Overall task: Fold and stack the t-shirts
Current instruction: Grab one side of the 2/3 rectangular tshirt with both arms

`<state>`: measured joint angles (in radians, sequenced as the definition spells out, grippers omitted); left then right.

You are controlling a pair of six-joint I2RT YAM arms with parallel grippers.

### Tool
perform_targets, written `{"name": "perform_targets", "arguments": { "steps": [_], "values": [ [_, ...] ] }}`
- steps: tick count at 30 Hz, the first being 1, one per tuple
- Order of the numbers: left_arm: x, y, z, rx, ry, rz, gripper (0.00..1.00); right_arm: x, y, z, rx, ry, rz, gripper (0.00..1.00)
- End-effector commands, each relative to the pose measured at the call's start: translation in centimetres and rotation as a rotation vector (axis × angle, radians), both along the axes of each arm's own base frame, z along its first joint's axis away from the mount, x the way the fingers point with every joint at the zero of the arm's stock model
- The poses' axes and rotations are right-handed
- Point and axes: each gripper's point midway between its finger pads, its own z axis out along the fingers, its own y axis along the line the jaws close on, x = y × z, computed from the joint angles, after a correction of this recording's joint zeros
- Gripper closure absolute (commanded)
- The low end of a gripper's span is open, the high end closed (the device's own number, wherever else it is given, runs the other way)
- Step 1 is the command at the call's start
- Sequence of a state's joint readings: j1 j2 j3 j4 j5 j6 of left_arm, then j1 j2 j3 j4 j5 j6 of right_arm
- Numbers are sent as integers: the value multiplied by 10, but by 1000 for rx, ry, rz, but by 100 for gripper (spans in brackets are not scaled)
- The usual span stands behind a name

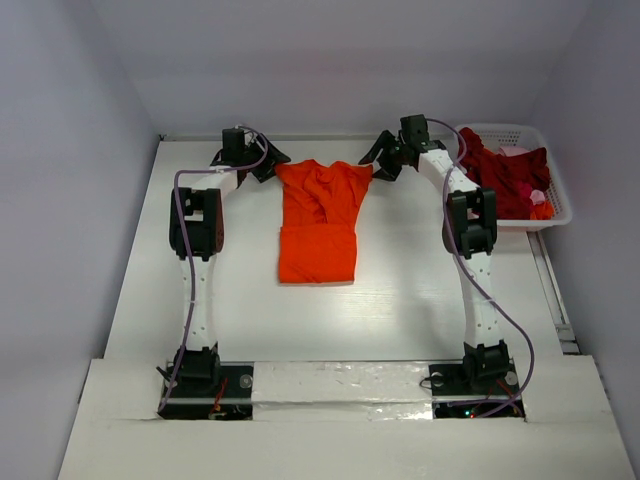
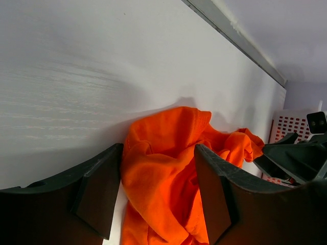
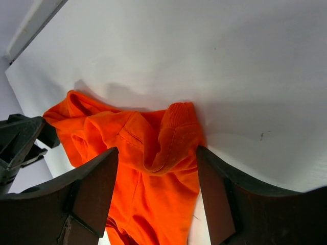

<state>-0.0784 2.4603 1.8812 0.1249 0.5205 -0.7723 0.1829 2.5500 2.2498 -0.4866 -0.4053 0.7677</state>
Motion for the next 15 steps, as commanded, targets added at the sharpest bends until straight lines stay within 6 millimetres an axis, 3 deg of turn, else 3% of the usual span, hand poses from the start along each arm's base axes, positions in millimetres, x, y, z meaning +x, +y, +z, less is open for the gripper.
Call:
{"name": "perform_targets", "arguments": {
  "steps": [1, 15],
  "values": [
    [-1, -6, -1, 15, 15, -2, 45, 16, -7, 23, -9, -61, -46, 32],
    [-3, -3, 7, 23, 12, 11, 45, 26, -14, 26, -24, -68, -119, 34]
  ]
}}
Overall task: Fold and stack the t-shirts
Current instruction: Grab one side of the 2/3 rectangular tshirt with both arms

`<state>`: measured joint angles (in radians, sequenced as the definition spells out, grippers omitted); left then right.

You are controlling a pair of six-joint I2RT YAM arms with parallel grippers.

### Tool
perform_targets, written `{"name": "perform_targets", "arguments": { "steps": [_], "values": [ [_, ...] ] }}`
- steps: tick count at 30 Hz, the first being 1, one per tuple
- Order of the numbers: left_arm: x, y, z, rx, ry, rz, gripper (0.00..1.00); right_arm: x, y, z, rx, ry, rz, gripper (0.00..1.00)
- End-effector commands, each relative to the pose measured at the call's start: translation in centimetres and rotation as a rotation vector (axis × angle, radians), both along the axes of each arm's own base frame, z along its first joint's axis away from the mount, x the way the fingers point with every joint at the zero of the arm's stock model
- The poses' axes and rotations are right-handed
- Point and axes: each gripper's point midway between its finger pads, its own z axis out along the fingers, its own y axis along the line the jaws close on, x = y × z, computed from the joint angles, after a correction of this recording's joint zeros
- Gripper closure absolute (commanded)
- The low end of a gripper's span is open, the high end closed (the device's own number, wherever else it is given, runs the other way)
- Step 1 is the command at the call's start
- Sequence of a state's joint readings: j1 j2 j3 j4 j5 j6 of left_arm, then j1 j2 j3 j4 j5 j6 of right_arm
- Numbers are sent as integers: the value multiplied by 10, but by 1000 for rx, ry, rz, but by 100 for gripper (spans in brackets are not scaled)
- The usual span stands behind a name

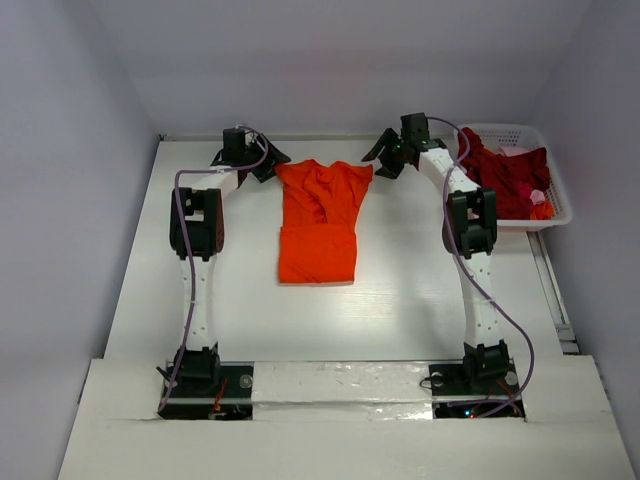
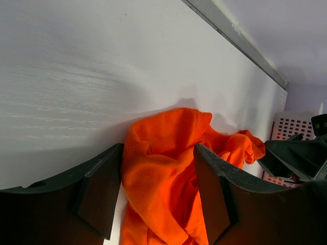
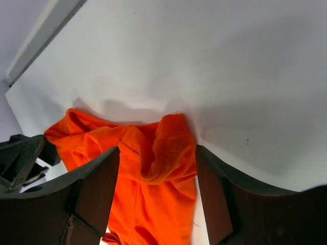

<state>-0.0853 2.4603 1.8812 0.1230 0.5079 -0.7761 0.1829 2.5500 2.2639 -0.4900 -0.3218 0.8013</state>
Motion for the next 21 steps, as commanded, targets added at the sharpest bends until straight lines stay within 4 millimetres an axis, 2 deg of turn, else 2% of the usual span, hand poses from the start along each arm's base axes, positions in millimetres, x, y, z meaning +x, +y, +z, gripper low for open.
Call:
{"name": "perform_targets", "arguments": {
  "steps": [1, 4, 13, 21],
  "values": [
    [-3, -1, 9, 19, 10, 7, 45, 16, -3, 26, 13, -62, -37, 34],
    [-3, -2, 10, 14, 8, 3, 45, 16, 4, 24, 25, -53, -36, 36],
    [-5, -1, -2, 21, 39, 2, 47, 13, 5, 16, 34, -31, -36, 40],
    [-7, 4, 7, 48, 27, 16, 49, 10, 6, 13, 44, -21, -30, 42]
  ]
}}
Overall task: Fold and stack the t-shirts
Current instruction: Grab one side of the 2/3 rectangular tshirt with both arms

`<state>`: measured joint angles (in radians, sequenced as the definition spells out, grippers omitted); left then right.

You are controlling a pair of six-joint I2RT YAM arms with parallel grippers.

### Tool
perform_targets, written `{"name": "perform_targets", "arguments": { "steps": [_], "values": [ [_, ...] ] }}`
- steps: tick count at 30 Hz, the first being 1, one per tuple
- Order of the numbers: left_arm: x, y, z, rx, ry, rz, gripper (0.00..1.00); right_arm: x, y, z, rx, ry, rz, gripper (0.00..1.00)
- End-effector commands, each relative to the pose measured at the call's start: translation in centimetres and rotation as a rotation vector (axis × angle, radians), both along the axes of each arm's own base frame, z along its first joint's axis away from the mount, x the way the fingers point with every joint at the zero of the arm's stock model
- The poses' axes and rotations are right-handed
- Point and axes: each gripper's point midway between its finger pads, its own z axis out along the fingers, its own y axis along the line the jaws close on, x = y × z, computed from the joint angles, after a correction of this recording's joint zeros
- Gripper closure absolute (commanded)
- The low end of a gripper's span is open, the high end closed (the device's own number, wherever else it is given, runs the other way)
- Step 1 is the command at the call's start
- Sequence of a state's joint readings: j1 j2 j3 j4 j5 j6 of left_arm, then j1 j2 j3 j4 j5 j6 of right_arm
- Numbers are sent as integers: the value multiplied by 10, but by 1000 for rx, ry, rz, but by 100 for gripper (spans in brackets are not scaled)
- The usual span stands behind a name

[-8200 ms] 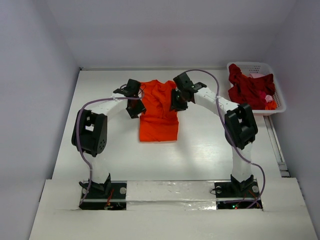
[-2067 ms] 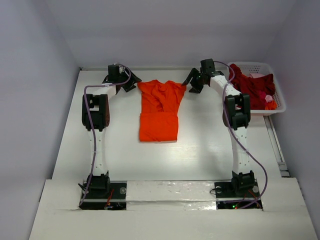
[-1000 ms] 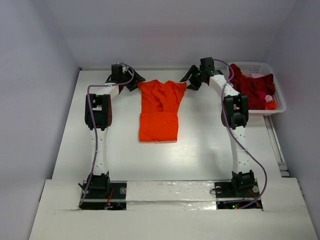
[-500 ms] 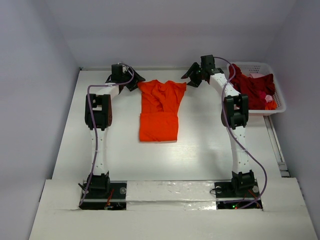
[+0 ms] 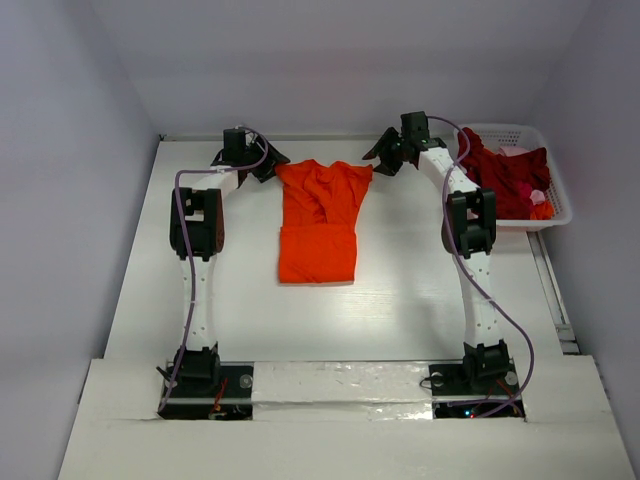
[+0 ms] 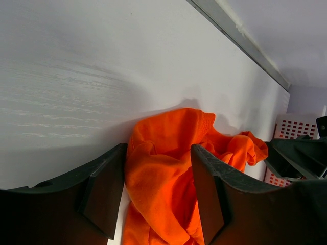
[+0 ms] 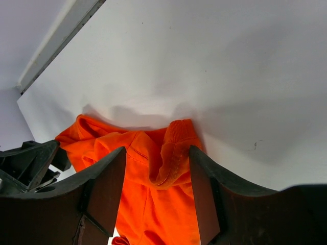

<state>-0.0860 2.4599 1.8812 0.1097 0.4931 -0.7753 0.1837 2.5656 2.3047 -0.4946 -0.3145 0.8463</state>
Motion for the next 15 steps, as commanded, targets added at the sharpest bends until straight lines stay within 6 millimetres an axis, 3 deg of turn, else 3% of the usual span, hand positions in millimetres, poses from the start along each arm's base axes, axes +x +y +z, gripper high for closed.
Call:
{"name": "perform_targets", "arguments": {
  "steps": [1, 15],
  "values": [
    [-7, 2, 10, 41, 21, 7, 49, 3, 5, 7, 18, -20, 3, 42],
    [-3, 2, 29, 40, -2, 4, 50, -12, 8, 14, -5, 10, -16, 41]
  ]
}}
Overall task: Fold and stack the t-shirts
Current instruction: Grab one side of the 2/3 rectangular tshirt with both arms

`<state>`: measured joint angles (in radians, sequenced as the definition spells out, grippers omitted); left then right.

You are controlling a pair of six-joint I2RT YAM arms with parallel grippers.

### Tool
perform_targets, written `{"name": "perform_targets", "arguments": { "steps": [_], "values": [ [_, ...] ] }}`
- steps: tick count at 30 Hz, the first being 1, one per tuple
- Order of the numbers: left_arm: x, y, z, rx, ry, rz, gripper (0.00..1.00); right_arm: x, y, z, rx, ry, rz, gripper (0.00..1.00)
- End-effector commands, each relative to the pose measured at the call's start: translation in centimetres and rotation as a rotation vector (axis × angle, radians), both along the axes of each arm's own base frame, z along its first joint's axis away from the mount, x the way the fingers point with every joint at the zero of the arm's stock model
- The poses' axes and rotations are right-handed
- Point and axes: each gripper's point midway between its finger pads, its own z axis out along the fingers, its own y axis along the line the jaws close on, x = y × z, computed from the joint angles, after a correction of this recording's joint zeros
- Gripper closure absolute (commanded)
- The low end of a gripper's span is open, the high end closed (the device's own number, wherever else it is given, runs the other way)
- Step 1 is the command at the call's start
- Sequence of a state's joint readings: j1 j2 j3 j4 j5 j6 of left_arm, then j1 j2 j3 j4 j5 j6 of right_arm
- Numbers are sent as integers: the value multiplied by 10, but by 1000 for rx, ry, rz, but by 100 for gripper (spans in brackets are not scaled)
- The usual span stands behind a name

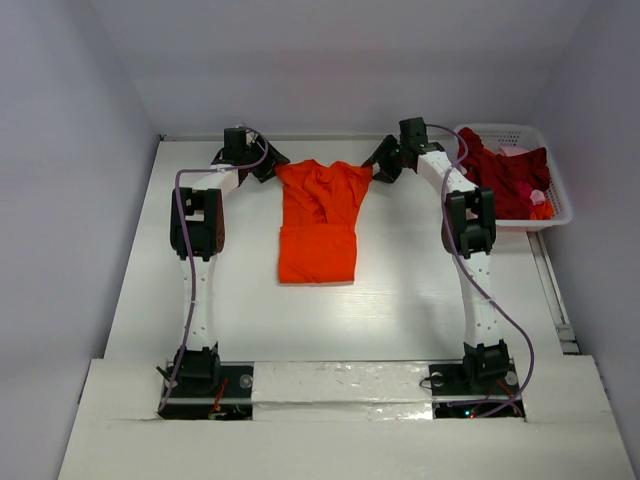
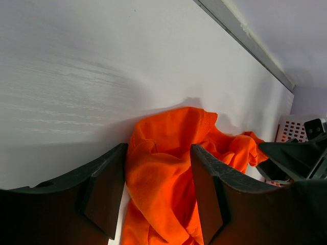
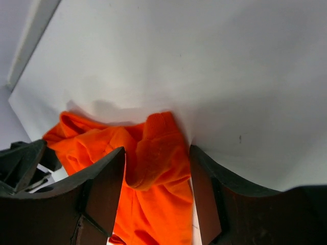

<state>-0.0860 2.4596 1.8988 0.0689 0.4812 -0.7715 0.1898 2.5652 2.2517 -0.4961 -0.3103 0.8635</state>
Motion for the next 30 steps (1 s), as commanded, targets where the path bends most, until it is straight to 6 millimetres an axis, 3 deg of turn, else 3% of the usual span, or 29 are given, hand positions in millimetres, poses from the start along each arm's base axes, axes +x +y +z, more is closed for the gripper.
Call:
{"name": "perform_targets", "arguments": {
  "steps": [1, 10, 16, 19, 26, 30],
  "values": [
    [-2, -1, 30, 27, -25, -6, 50, -3, 5, 34, -5, -38, -11, 41],
    [-4, 0, 31, 30, -22, -3, 51, -3, 7, 32, -3, -38, -3, 54],
    [-8, 2, 23, 41, -6, 1, 56, -1, 7, 34, -5, -50, 3, 54],
    [-9, 3, 21, 43, -1, 4, 62, -1, 7, 34, -7, -53, 6, 56],
    [-10, 4, 8, 47, 49, 11, 91, 0, 8, 33, -2, -56, 15, 68],
    [-11, 3, 6, 45, 57, 7, 94, 0, 9, 33, 1, -58, 21, 74]
  ]
}}
